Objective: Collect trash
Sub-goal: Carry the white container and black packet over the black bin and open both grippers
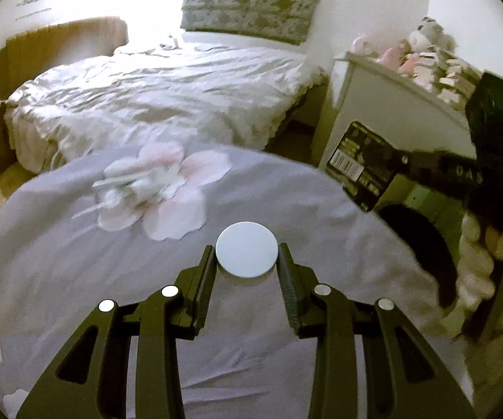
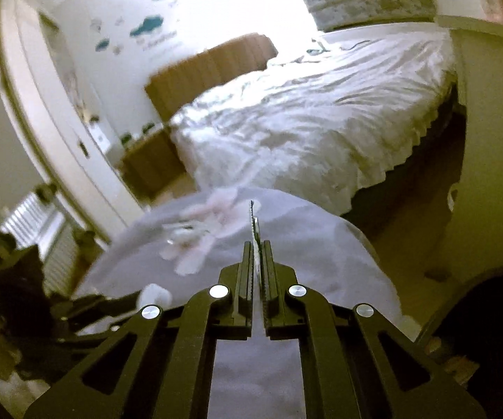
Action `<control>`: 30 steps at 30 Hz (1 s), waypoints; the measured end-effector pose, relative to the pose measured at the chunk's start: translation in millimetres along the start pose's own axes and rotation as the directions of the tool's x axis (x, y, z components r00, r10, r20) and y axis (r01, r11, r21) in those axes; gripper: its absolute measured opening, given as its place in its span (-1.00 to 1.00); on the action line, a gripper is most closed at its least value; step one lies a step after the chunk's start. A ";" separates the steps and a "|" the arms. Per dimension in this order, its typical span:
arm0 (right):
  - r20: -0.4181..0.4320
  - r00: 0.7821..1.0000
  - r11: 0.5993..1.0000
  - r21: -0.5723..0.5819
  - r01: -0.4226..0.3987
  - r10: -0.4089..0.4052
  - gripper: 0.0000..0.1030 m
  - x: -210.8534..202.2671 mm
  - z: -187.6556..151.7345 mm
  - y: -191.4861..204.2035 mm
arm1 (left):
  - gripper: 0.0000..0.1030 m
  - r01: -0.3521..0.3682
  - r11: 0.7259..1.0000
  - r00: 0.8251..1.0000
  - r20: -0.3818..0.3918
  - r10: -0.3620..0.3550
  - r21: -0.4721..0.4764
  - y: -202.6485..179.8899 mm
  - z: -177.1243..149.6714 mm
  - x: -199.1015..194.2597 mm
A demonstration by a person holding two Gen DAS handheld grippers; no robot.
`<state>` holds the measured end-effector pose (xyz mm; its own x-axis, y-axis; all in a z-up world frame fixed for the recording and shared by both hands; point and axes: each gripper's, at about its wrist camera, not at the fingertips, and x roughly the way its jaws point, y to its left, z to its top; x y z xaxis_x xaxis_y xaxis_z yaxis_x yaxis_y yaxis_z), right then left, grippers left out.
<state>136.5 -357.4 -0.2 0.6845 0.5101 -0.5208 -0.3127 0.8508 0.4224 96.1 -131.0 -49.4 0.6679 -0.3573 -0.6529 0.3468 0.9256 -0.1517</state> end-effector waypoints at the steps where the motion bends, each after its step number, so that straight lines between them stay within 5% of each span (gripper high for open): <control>1: 0.025 1.000 0.999 0.032 -0.012 0.011 -0.89 -11.9 -1.6 -3.8 | -0.33 0.009 1.000 1.000 0.008 -0.009 0.007 -4.7 3.7 -2.3; 6: 0.132 0.991 0.993 0.121 -0.005 -0.011 -0.89 -67.0 -8.1 -21.4 | -0.33 0.086 0.994 0.995 0.039 -0.088 0.067 -45.8 22.3 -8.7; 13: 0.207 0.962 0.969 0.211 0.131 -0.175 -0.89 -130.8 -19.0 -53.8 | -0.33 0.189 0.960 0.978 0.046 -0.203 0.206 -123.0 38.3 -4.6; 20: 0.213 0.935 0.930 0.299 0.216 -0.285 -0.89 -168.2 -39.5 -94.4 | -0.33 0.265 0.921 0.960 0.011 -0.280 0.284 -180.9 39.1 14.0; 30: 0.157 0.923 0.881 0.387 0.271 -0.353 -0.89 -175.1 -69.9 -143.5 | -0.33 0.322 0.887 0.945 -0.055 -0.323 0.332 -226.4 29.2 41.5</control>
<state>15.5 -560.0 -21.5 0.8450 0.1508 -0.5131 0.1648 0.8393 0.5181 64.5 -359.0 -20.5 0.4832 -0.6292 -0.6088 0.7410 0.6642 -0.0984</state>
